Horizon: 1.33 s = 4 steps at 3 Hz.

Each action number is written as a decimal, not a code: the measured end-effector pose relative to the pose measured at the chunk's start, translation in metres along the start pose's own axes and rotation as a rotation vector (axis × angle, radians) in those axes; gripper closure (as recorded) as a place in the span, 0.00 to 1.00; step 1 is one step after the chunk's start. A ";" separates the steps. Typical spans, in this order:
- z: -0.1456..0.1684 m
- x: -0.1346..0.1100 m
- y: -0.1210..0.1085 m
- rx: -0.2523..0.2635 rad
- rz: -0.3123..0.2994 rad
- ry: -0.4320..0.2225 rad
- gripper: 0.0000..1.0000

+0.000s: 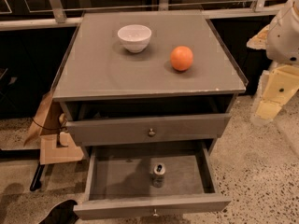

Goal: Pick redbull can from middle drawer and place on counter

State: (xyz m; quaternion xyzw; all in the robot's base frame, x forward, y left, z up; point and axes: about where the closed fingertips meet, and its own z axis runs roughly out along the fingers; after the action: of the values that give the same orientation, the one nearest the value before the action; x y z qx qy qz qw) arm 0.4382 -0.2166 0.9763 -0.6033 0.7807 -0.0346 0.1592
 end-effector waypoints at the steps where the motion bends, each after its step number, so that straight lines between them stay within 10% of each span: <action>1: 0.000 0.000 0.000 0.000 0.000 0.000 0.00; 4: 0.027 -0.006 0.014 0.006 0.045 -0.098 0.63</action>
Offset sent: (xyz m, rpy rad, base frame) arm 0.0000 0.0000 0.0000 0.0000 0.0000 0.0000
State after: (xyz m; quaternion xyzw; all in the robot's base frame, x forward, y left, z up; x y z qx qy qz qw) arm 0.4342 -0.2034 0.9490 -0.5862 0.7851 -0.0039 0.1997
